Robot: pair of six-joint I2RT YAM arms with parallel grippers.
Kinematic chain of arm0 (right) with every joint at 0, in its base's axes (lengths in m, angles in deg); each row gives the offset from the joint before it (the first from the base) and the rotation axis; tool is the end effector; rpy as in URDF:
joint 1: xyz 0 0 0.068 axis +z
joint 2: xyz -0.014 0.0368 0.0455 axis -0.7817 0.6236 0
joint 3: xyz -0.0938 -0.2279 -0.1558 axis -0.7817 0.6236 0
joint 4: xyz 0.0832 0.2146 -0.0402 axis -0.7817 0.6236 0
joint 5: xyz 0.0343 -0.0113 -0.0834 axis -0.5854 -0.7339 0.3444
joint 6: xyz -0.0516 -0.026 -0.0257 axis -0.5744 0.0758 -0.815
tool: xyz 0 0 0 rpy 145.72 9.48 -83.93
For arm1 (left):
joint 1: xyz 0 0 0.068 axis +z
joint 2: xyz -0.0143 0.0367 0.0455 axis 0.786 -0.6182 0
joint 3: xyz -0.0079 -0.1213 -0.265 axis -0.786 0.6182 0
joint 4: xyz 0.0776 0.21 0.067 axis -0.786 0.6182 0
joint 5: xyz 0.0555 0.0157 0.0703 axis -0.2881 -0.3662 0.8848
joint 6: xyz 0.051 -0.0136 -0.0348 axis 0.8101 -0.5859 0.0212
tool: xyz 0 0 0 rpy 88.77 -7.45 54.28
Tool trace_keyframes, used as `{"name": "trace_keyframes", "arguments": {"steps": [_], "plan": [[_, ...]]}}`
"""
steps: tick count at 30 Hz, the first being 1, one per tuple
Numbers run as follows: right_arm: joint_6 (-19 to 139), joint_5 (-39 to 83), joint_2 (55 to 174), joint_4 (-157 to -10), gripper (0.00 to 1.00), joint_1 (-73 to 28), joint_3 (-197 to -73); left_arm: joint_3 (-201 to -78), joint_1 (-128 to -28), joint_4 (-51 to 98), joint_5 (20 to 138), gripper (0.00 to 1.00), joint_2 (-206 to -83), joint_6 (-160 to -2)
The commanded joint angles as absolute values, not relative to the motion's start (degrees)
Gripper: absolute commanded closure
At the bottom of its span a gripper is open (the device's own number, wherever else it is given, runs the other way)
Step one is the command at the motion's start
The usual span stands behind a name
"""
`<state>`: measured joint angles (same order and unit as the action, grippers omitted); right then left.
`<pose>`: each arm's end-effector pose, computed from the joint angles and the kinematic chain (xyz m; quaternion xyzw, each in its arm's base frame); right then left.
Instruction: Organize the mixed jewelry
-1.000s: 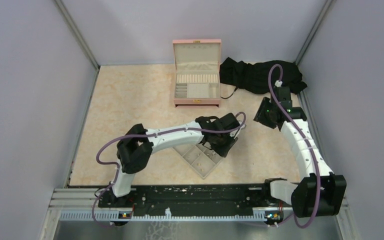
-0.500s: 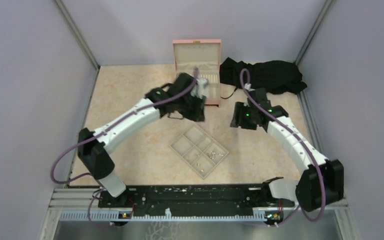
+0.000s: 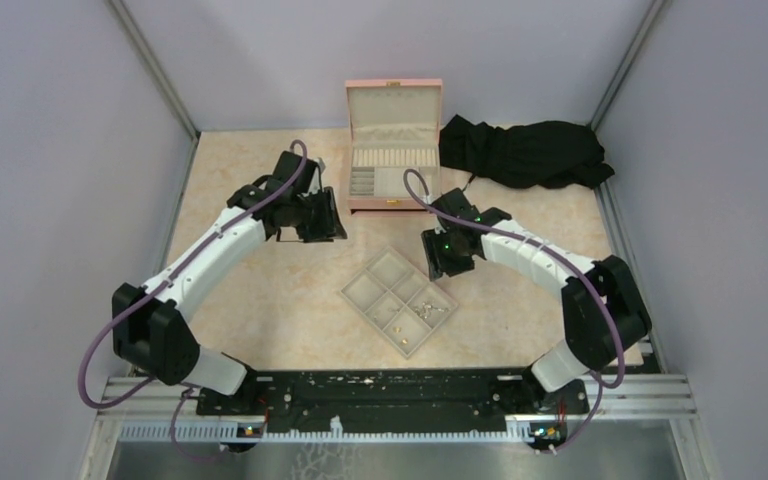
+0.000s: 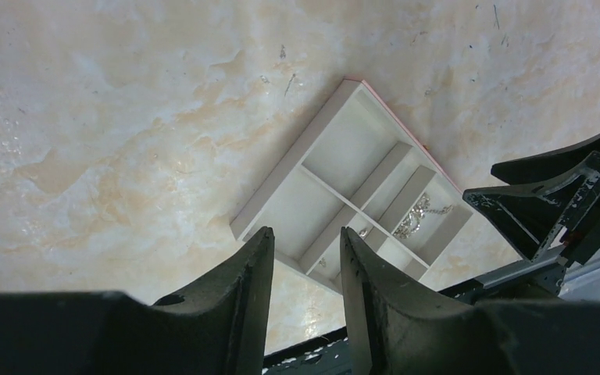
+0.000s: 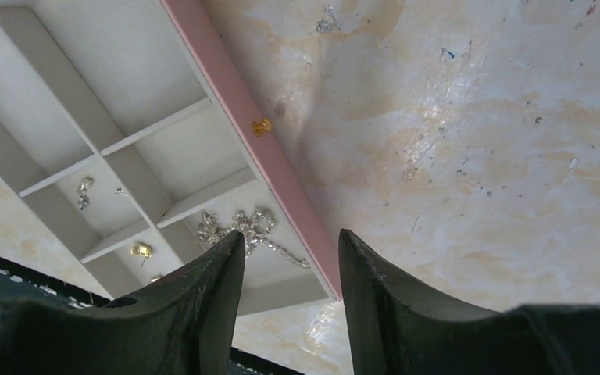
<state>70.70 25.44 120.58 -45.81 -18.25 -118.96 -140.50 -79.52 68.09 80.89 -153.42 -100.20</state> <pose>0.2279 0.1534 0.2383 -0.1392 0.9674 0.1227 0.1721 0.2514 -0.1382 0.3150 -0.0052 0.9476 -0.2001 0.2489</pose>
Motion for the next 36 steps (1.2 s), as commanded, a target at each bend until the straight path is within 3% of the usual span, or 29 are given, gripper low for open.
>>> {"name": "trace_keyframes", "arguments": {"steps": [1, 20, 24, 29, 36], "plan": [[65.55, 25.44, 121.15, -46.81, 0.53, -18.18, -118.78, -139.53, -79.21, 66.83, 80.19, 0.57, -151.37, -102.82], [64.92, 23.97, 125.66, -49.47, 0.71, -17.24, -115.65, -147.72, -72.46, 61.80, 78.73, 0.52, -162.81, -107.48], [65.46, 24.80, 126.07, -49.68, 0.81, -17.19, -115.00, -154.11, -71.15, 61.71, 79.23, 0.49, -169.18, -106.42], [67.32, 28.07, 123.44, -48.82, 1.00, -17.15, -113.39, -162.82, -69.74, 62.23, 81.20, 0.44, -176.31, -104.64], [73.29, 35.54, 116.94, -45.44, 1.00, -17.80, -110.37, -170.35, -69.57, 55.52, 84.56, 0.34, -182.16, -97.52]]}}
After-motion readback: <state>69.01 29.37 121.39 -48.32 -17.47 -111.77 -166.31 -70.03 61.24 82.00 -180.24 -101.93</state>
